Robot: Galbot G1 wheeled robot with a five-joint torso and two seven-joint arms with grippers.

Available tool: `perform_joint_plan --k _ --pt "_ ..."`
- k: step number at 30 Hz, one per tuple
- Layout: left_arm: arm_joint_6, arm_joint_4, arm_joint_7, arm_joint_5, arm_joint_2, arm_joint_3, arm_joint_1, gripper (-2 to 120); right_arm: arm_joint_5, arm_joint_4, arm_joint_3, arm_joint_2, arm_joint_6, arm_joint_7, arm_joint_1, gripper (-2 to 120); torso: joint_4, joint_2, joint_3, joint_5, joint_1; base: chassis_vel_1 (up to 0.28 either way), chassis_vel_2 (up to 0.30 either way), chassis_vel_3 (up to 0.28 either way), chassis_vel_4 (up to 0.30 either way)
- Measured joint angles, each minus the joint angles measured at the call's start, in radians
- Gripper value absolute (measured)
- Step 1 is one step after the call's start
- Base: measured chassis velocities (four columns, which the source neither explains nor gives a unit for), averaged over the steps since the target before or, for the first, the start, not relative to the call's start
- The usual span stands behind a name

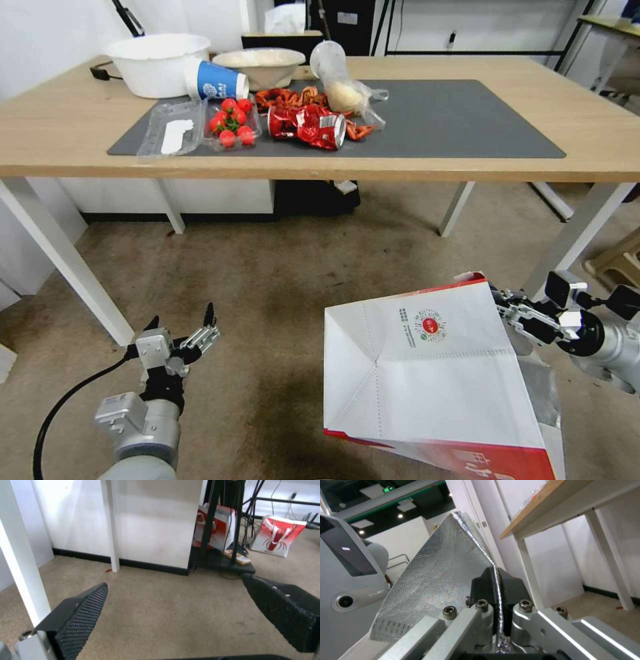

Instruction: Pick up the food delivery bag from the floor and place it on the table.

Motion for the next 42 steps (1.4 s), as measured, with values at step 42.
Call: perform_joint_plan --k 42 --pt "-0.005 0.008 0.000 -0.007 0.004 0.002 -0.010 100 0.016 0.003 0.006 0.006 0.001 -0.002 -0.006 0 0.0000 0.190 0.134 0.0000 0.056 0.000 0.000 0.000 0.000"
